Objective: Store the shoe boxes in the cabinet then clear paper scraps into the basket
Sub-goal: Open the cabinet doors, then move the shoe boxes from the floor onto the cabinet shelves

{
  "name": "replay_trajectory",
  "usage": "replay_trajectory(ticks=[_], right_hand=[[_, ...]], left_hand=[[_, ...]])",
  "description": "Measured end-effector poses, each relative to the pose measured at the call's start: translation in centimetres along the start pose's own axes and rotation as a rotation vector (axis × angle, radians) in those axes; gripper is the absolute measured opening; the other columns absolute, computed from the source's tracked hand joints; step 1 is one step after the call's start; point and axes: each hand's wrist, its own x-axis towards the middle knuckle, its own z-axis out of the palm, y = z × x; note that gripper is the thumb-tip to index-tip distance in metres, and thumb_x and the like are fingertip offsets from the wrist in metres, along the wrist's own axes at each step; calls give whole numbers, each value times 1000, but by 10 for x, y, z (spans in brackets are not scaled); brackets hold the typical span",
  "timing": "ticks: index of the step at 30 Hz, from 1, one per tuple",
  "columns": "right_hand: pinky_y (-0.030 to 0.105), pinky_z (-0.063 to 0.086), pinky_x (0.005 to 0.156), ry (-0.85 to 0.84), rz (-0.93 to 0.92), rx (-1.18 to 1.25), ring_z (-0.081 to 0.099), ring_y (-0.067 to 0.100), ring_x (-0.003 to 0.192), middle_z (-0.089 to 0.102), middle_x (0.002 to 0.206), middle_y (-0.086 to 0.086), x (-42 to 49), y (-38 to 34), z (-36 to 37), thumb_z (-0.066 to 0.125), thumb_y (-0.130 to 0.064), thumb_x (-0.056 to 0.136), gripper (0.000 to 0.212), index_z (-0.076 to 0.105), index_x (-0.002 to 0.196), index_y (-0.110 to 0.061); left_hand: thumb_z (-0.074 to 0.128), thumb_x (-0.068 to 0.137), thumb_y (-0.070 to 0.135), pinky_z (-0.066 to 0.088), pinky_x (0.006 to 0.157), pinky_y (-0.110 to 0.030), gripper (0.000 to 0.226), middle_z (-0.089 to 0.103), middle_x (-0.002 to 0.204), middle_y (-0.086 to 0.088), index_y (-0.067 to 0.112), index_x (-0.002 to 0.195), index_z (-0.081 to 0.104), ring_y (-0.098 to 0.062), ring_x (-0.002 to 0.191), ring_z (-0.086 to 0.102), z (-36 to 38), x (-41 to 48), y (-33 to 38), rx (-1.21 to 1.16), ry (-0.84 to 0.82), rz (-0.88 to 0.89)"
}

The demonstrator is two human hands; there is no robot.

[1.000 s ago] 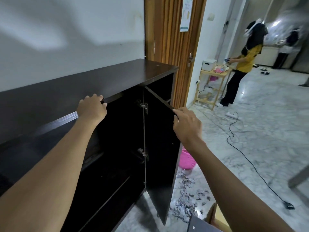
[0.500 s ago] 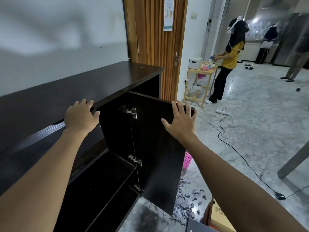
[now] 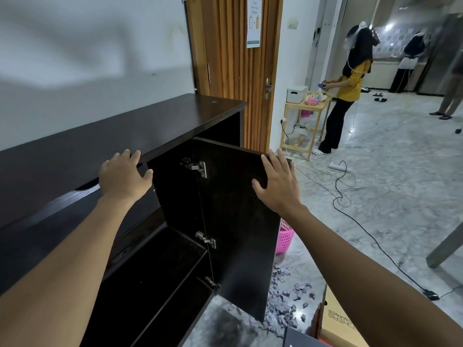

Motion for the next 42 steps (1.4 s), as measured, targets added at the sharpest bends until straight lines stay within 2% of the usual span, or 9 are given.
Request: replay_trajectory(ticks=[5, 10, 20, 22, 26, 28, 31, 35, 42], right_hand=[[50, 13, 123, 60, 23, 156, 14, 18, 152, 29, 161, 3, -48, 4, -11, 58, -33, 94, 60, 40, 149, -17], [40, 32, 116, 35, 245, 310, 35, 16, 143, 43, 153, -1, -112, 3, -24, 56, -36, 96, 51, 48, 143, -21], [31, 34, 108, -96, 570, 327, 45, 17, 134, 52, 145, 0, -278, 55, -47, 58, -32, 97, 42, 53, 137, -20], [25, 34, 100, -124, 628, 304, 47, 16, 132, 53, 143, -2, -305, 70, -48, 57, -31, 97, 41, 54, 137, -21], [26, 34, 97, -136, 713, 278, 47, 16, 131, 56, 139, -4, -354, 107, -26, 57, -34, 97, 39, 56, 134, -23], [31, 38, 99, -146, 761, 288, 47, 16, 131, 56, 140, -4, -382, 133, 1, 56, -36, 97, 39, 55, 135, -25], [37, 43, 101, -168, 823, 298, 51, 20, 129, 56, 140, 1, -432, 174, 58, 55, -36, 97, 41, 54, 137, -25], [37, 42, 104, -189, 871, 303, 51, 23, 128, 57, 138, 5, -512, 222, 146, 57, -36, 96, 45, 53, 138, -19], [43, 39, 109, -136, 994, 249, 42, 22, 137, 47, 148, 3, -622, 289, 295, 56, -57, 90, 66, 43, 144, -22]], left_hand=[[54, 89, 47, 22, 112, -55, 62, 44, 143, -22, 10, 139, 48, -40, 135, 35, -1, -27, 26, -31, 12, -57], [50, 93, 45, 46, 99, -48, 52, 60, 130, -11, 16, 136, 53, -31, 118, 56, -11, -74, 90, -451, -80, 17], [51, 95, 43, 47, 88, -35, 42, 60, 130, 1, 23, 132, 57, -21, 115, 58, 41, -202, 211, -651, -510, 317], [52, 95, 37, 44, 79, -30, 35, 64, 119, 2, 21, 124, 62, -18, 103, 60, 55, -225, 231, -702, -575, 333], [49, 92, 31, 39, 61, -27, 22, 65, 80, 2, 19, 79, 61, -21, 76, 61, 104, -273, 270, -815, -716, 338], [52, 94, 33, 41, 70, -26, 16, 66, 90, 9, 25, 91, 66, -17, 84, 62, 144, -299, 293, -802, -747, 343], [56, 94, 37, 49, 87, -28, 36, 65, 125, 5, 20, 125, 62, -17, 104, 63, 221, -343, 327, -741, -737, 359], [54, 90, 45, 52, 91, -36, 44, 62, 129, 1, 26, 129, 59, -22, 110, 61, 338, -411, 346, -679, -780, 324], [52, 89, 55, 44, 101, -43, 62, 44, 143, -3, 29, 144, 40, -26, 130, 43, 514, -492, 352, -606, -677, 272]])
